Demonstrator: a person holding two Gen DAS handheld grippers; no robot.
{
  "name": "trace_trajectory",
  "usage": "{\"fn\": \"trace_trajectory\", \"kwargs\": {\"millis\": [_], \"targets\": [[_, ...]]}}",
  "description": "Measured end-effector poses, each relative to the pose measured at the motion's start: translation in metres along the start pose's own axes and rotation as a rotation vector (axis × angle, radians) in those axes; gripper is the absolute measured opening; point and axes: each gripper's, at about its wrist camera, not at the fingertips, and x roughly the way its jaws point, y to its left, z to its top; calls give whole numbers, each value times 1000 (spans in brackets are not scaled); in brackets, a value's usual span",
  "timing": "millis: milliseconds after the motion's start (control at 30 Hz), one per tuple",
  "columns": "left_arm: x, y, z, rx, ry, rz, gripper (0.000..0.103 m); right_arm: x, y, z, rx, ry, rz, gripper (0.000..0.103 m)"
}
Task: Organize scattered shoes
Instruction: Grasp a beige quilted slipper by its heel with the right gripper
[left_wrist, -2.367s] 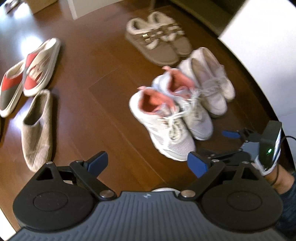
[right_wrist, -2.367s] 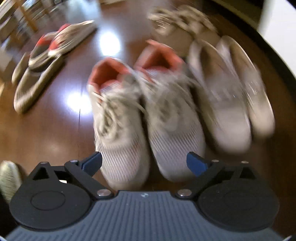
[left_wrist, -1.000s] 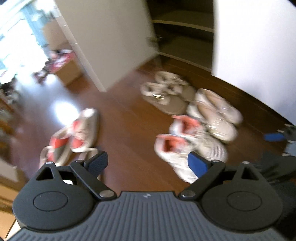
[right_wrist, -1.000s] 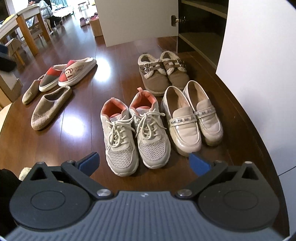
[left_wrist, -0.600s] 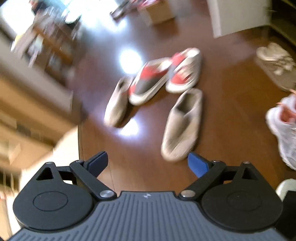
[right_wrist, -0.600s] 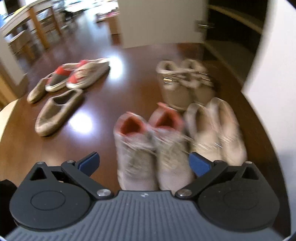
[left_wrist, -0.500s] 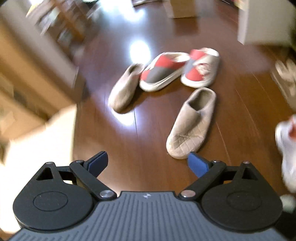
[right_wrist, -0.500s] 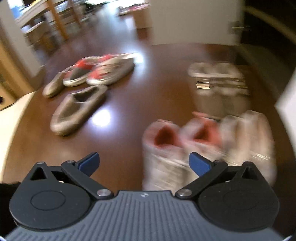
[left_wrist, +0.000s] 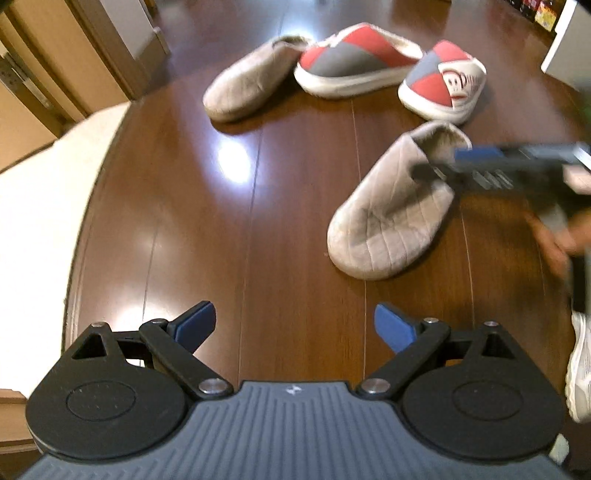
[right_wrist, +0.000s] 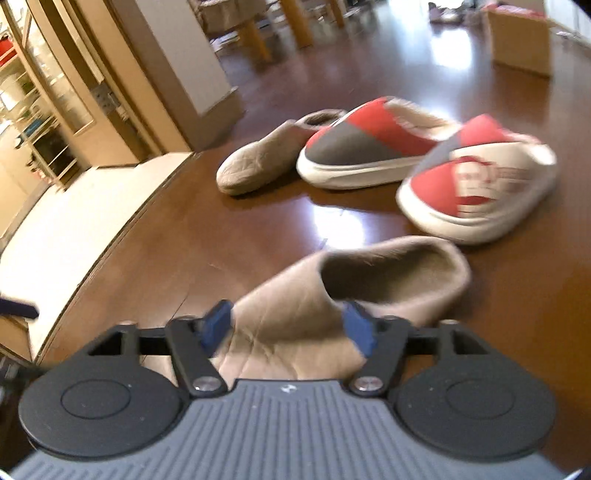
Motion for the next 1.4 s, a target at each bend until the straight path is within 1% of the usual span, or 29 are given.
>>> {"fn": "trace_trajectory", "kwargs": {"millis": [67, 100, 133, 167, 200, 267, 333, 367, 433, 500, 533, 567, 633, 667, 700, 733, 767, 800, 833, 867, 900, 1067, 1100, 1133, 1167, 1200, 1233, 1300, 1400], "targets": [[5, 1, 1, -4, 14, 7, 95, 25, -8, 9, 0, 34, 13, 78], [6, 2, 2, -8, 19, 8, 95, 35, -12, 12, 12, 56, 59, 74], [6, 2, 3, -15, 23, 5, 95, 45, -16, 14, 26, 78, 108, 63], [8, 3, 4, -23, 27, 1, 95, 51, -18, 14, 27, 103, 141, 22], [9, 2, 5, -27, 32, -4, 95, 56, -19, 15, 27, 127, 173, 18], [11, -2, 7, -27, 43, -11, 95, 45, -25, 14, -20, 134, 235, 12], [12, -10, 11, -12, 44, -11, 95, 34, -30, 13, -56, 136, 276, 11], [12, -12, 12, -6, 44, -11, 95, 16, -35, 14, -103, 134, 292, 11], [13, -20, 15, 10, 48, -19, 95, -21, -49, 16, -208, 166, 292, 11], [15, -30, 18, 29, 54, -32, 95, -43, -59, 20, -284, 191, 279, 11], [16, -38, 20, 45, 58, -41, 95, -58, -67, 23, -360, 228, 257, 11], [16, -45, 21, 61, 59, -49, 95, -76, -77, 23, -486, 301, 200, 12], [15, -62, 24, 105, 47, -60, 95, -86, -94, 21, -613, 445, 113, 13], [15, -71, 25, 130, 39, -65, 95, -89, -104, 19, -640, 485, 71, 19], [14, -79, 26, 152, 30, -70, 95, -92, -112, 18, -651, 506, 32, 37], [14, -84, 28, 165, 23, -74, 95, -96, -127, 15, -637, 511, -48, 51], [13, -87, 29, 173, 19, -78, 95, -103, -144, 12, -563, 478, -146, 80], [12, -91, 31, 180, 12, -84, 95, -106, -151, 12, -512, 446, -187, 91], [12, -94, 33, 185, 5, -92, 95, -117, -164, 9, -389, 356, -239, 92], [11, -96, 35, 187, 2, -100, 95, -131, -179, 3, -208, 251, -272, 96], [12, -98, 38, 185, 2, -109, 95, -138, -188, -5, -74, 193, -285, 102], [20, -103, 47, 156, 36, -149, 95, -139, -212, -55, 512, -31, -374, 102], [21, -104, 48, 155, 41, -155, 95, -129, -215, -60, 590, -46, -380, 96], [21, -106, 49, 155, 44, -161, 95, -125, -215, -60, 604, -52, -380, 89], [21, -109, 49, 159, 46, -165, 95, -114, -214, -62, 618, -64, -404, 55], [21, -112, 49, 168, 43, -163, 95, -106, -215, -63, 611, -48, -442, 29], [20, -114, 49, 176, 40, -160, 95, -97, -216, -63, 602, -31, -479, 26], [19, -116, 49, 185, 36, -156, 95, -98, -219, -63, 561, -30, -474, 21], [19, -117, 48, 185, 38, -155, 95, -112, -232, -62, 481, -11, -469, 21]]}}
